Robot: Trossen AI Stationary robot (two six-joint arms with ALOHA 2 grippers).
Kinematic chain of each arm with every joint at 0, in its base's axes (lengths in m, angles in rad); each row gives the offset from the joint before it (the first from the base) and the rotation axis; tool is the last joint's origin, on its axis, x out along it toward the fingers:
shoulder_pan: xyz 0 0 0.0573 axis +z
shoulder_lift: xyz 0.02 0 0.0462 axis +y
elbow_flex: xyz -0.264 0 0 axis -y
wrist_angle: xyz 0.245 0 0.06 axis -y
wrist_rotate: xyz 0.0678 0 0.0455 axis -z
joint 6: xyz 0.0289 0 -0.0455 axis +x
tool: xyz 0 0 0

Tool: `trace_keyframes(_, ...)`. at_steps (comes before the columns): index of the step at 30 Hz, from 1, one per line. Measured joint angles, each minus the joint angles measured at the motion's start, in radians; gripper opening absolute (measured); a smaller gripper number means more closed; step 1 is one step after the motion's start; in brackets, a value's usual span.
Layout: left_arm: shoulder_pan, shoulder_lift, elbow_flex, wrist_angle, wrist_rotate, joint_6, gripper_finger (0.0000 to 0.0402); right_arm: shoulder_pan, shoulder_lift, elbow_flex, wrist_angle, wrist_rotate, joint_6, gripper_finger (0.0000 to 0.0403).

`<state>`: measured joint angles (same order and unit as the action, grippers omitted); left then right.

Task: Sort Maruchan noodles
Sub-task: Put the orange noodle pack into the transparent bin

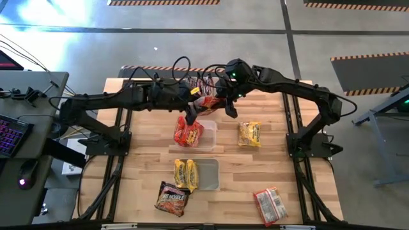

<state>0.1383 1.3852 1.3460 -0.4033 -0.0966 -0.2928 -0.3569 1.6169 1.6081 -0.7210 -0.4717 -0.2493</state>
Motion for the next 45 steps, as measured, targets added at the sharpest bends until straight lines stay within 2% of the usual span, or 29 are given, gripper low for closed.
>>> trace_keyframes(5, 0.007, 0.025, 0.000, 0.006, 0.036, 0.026, 0.0203, 0.000, 0.000, -0.001, 0.000, 0.000, 0.010, 0.0083)
trace_keyframes(10, 0.013, 0.024, 0.000, 0.001, 0.044, 0.062, 0.0135, 0.005, -0.001, -0.002, 0.001, 0.000, 0.038, 0.0085)
trace_keyframes(14, 0.020, 0.004, 0.000, -0.010, 0.049, 0.085, 0.0086, 0.013, -0.002, 0.009, 0.006, 0.001, 0.051, 0.0110)
trace_keyframes(21, 0.025, -0.043, 0.000, -0.023, 0.047, 0.085, 0.0086, -0.011, -0.032, 0.114, -0.071, 0.002, 0.059, 0.0176)
trace_keyframes(27, 0.025, -0.103, -0.017, -0.009, -0.032, 0.051, 0.0086, -0.101, -0.075, 0.233, -0.207, -0.009, -0.027, 0.0196)
trace_keyframes(30, 0.025, -0.150, -0.064, 0.030, -0.059, 0.012, 0.0086, -0.190, -0.122, 0.195, -0.227, -0.120, -0.068, 0.0193)
trace_keyframes(33, 0.025, -0.198, -0.133, 0.154, -0.072, -0.015, 0.0086, -0.286, -0.160, 0.106, -0.213, -0.252, -0.035, 0.0189)
trace_keyframes(35, 0.025, -0.225, -0.189, 0.289, -0.073, -0.040, 0.0086, -0.321, -0.182, 0.024, -0.150, -0.316, 0.016, 0.0188)
trace_keyframes(38, 0.025, -0.242, -0.277, 0.532, -0.082, -0.070, 0.0086, -0.315, -0.214, -0.119, 0.061, -0.387, 0.132, 0.0188)
trace_keyframes(42, 0.025, -0.233, -0.366, 0.777, -0.126, -0.077, 0.0086, -0.271, -0.245, -0.314, 0.487, -0.415, 0.381, 0.0188)
trace_keyframes(45, 0.027, -0.223, -0.394, 0.875, -0.156, -0.081, 0.0086, -0.247, -0.256, -0.428, 0.811, -0.398, 0.586, 0.0188)
